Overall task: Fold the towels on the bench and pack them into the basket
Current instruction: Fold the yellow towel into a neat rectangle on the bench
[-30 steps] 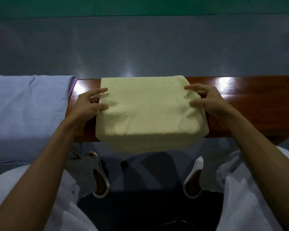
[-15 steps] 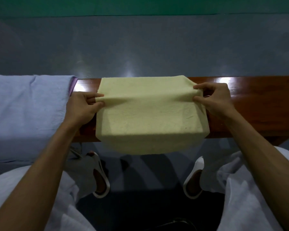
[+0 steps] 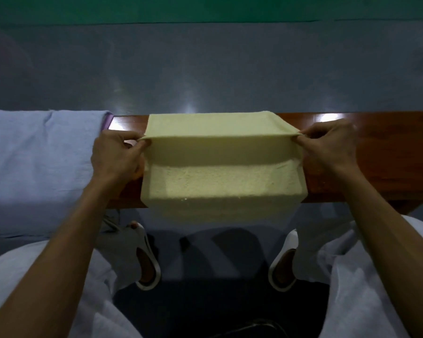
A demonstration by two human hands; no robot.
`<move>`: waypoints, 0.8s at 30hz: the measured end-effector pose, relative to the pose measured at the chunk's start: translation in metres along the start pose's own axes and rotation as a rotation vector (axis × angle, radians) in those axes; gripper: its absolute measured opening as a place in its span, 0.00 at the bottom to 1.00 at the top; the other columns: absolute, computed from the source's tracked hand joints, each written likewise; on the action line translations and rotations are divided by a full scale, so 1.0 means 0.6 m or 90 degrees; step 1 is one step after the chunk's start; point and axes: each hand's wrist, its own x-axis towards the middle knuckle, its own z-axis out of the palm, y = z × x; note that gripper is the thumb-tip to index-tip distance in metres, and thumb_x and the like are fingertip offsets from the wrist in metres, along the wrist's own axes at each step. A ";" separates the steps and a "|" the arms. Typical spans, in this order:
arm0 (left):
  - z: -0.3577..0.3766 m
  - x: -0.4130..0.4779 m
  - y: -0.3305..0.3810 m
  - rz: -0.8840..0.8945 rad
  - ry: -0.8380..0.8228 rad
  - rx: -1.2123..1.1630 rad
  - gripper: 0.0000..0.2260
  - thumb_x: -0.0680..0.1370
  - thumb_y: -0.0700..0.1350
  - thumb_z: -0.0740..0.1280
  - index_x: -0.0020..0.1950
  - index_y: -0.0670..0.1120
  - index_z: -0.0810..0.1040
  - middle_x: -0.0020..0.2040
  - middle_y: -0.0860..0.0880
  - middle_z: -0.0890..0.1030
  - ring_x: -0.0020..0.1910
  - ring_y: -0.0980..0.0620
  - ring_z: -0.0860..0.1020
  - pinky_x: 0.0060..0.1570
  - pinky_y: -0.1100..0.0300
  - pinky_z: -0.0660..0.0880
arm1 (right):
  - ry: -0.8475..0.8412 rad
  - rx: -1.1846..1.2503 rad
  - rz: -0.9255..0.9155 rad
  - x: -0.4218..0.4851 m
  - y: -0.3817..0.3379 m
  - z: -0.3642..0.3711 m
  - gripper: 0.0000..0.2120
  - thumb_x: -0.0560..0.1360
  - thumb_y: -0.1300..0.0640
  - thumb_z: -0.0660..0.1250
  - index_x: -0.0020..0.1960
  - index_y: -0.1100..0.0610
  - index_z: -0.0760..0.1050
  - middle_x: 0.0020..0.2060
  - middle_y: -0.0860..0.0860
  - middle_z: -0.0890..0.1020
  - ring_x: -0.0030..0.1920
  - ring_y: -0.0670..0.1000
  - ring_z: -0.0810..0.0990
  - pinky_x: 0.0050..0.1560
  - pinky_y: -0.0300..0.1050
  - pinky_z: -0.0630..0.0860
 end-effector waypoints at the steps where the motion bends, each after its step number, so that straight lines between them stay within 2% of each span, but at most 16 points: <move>1: 0.002 -0.002 0.005 -0.021 -0.012 -0.056 0.09 0.81 0.50 0.70 0.59 0.51 0.84 0.39 0.51 0.82 0.34 0.57 0.79 0.40 0.56 0.80 | 0.001 0.008 0.018 0.000 -0.003 -0.001 0.08 0.72 0.50 0.78 0.47 0.53 0.86 0.38 0.48 0.85 0.36 0.45 0.82 0.35 0.41 0.76; 4: 0.013 -0.001 0.017 -0.111 -0.061 -0.222 0.06 0.83 0.44 0.67 0.56 0.48 0.82 0.31 0.48 0.81 0.27 0.55 0.78 0.30 0.59 0.77 | -0.002 0.116 0.109 -0.001 -0.019 0.000 0.03 0.74 0.58 0.76 0.46 0.54 0.83 0.35 0.51 0.83 0.31 0.47 0.80 0.31 0.39 0.74; 5: 0.015 0.000 0.026 -0.152 -0.086 -0.288 0.06 0.84 0.43 0.64 0.56 0.46 0.81 0.32 0.48 0.83 0.28 0.56 0.80 0.30 0.62 0.76 | -0.005 0.178 0.141 -0.002 -0.029 0.002 0.03 0.75 0.60 0.75 0.45 0.54 0.82 0.34 0.53 0.83 0.29 0.47 0.80 0.30 0.39 0.74; 7: 0.020 0.003 0.045 -0.232 -0.147 -0.434 0.07 0.86 0.41 0.59 0.55 0.46 0.76 0.41 0.46 0.87 0.33 0.54 0.85 0.30 0.65 0.76 | -0.015 0.332 0.200 -0.002 -0.050 0.003 0.04 0.79 0.63 0.69 0.47 0.55 0.76 0.35 0.57 0.84 0.26 0.47 0.80 0.26 0.38 0.74; 9: 0.023 0.006 0.060 -0.270 -0.171 -0.543 0.08 0.87 0.41 0.56 0.55 0.47 0.74 0.49 0.44 0.87 0.42 0.50 0.87 0.40 0.62 0.79 | -0.040 0.475 0.255 0.002 -0.070 0.004 0.07 0.82 0.64 0.64 0.49 0.54 0.70 0.38 0.58 0.87 0.27 0.50 0.83 0.24 0.37 0.74; 12: 0.026 0.030 0.074 -0.244 -0.158 -0.656 0.09 0.87 0.40 0.56 0.61 0.44 0.74 0.53 0.42 0.86 0.52 0.47 0.86 0.54 0.54 0.81 | -0.077 0.648 0.297 0.024 -0.091 0.004 0.10 0.84 0.66 0.58 0.49 0.53 0.65 0.42 0.57 0.86 0.36 0.55 0.87 0.28 0.40 0.79; 15: 0.010 0.068 0.093 -0.117 -0.135 -0.777 0.08 0.86 0.39 0.57 0.58 0.45 0.75 0.57 0.42 0.84 0.60 0.44 0.83 0.62 0.50 0.79 | -0.050 0.802 0.196 0.060 -0.113 -0.008 0.09 0.83 0.68 0.56 0.50 0.55 0.65 0.42 0.56 0.81 0.43 0.55 0.87 0.45 0.50 0.84; 17: -0.014 0.087 0.108 -0.018 -0.151 -0.876 0.09 0.86 0.40 0.58 0.58 0.45 0.78 0.62 0.41 0.83 0.68 0.42 0.79 0.66 0.49 0.76 | -0.061 0.856 0.069 0.077 -0.126 -0.033 0.07 0.82 0.66 0.58 0.52 0.55 0.65 0.49 0.58 0.81 0.55 0.60 0.84 0.58 0.57 0.81; 19: -0.037 0.093 0.117 0.066 -0.189 -0.934 0.08 0.85 0.42 0.62 0.57 0.47 0.82 0.65 0.44 0.82 0.72 0.42 0.75 0.69 0.49 0.73 | -0.104 0.859 -0.026 0.080 -0.131 -0.059 0.07 0.81 0.63 0.62 0.54 0.55 0.65 0.58 0.60 0.78 0.65 0.64 0.79 0.66 0.61 0.76; 21: -0.041 0.090 0.114 0.094 -0.211 -0.939 0.06 0.81 0.44 0.67 0.56 0.48 0.81 0.65 0.47 0.82 0.73 0.42 0.74 0.70 0.49 0.72 | -0.126 0.838 -0.061 0.075 -0.119 -0.067 0.08 0.79 0.61 0.63 0.54 0.55 0.64 0.61 0.59 0.77 0.67 0.65 0.77 0.69 0.62 0.74; 24: -0.015 0.074 0.091 0.013 -0.195 -0.903 0.05 0.84 0.41 0.63 0.55 0.49 0.77 0.65 0.47 0.82 0.71 0.42 0.75 0.68 0.50 0.74 | -0.097 0.765 0.000 0.057 -0.087 -0.050 0.07 0.82 0.66 0.57 0.54 0.54 0.65 0.59 0.57 0.80 0.63 0.64 0.81 0.66 0.62 0.76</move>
